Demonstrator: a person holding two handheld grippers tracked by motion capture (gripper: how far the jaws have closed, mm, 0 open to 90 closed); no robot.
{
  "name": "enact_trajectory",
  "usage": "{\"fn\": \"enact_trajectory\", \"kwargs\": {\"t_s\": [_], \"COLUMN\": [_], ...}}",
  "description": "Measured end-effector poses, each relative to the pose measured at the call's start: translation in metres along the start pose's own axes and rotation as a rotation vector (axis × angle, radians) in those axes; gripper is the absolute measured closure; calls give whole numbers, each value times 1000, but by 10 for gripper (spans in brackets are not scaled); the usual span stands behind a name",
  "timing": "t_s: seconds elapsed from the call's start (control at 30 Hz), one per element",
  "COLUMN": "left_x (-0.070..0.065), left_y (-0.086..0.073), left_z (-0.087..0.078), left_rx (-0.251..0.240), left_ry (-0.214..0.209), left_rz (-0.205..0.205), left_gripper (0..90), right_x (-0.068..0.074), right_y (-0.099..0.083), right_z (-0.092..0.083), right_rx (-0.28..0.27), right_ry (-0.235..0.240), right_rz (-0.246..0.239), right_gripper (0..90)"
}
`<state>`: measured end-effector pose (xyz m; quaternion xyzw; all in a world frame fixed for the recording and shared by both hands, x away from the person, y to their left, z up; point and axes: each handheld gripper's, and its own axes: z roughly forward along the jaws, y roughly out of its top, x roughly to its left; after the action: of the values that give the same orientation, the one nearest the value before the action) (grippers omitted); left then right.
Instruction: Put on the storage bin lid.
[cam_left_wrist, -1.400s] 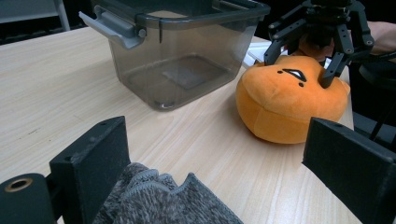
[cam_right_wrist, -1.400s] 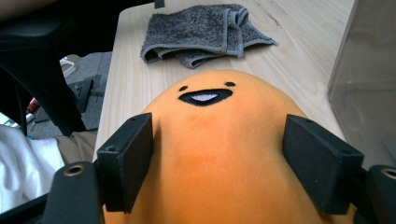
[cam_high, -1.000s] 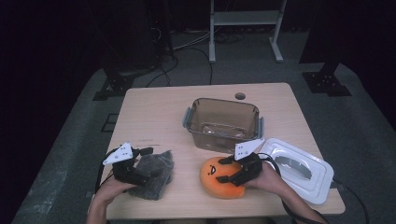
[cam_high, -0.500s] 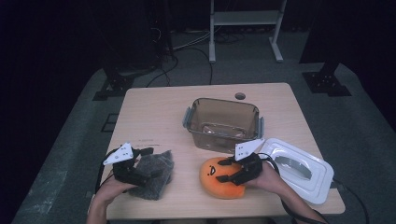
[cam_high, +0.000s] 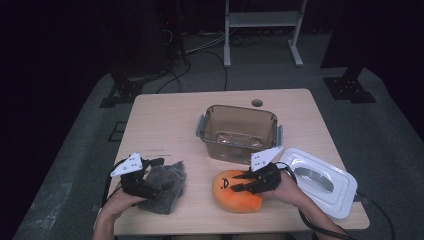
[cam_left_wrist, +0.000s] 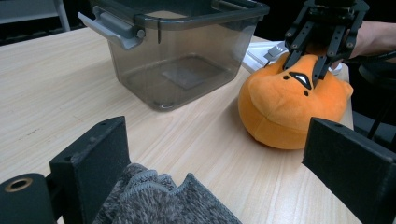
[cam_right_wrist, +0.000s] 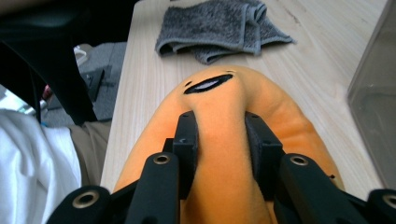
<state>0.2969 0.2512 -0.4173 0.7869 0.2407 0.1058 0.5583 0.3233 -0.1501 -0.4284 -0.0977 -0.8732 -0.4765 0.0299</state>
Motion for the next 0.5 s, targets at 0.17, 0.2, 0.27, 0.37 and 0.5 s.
{"fn": "enact_trajectory", "kwargs": {"t_s": [0.17,0.2,0.27,0.37,0.5], "left_x": [1,1,1,1,2], "left_y": [0,0,0,0,0], "left_z": [-1,-1,-2,-3,-4], "left_rx": [-2,-4,-5,-9,-12], "left_ry": [2,2,4,6,7], "left_rz": [-1,-2,0,-2,-4], "left_gripper": [60,60,60,60,61], "right_x": [0,2,4,7,7], "right_y": [6,7,10,14,19], "right_z": [-2,-2,0,0,-3], "right_rx": [-4,-2,9,9,-7], "right_ry": [22,27,35,56,66], "right_rz": [-2,-4,-16,-14,-4], "right_gripper": [710,712,713,716,716]}}
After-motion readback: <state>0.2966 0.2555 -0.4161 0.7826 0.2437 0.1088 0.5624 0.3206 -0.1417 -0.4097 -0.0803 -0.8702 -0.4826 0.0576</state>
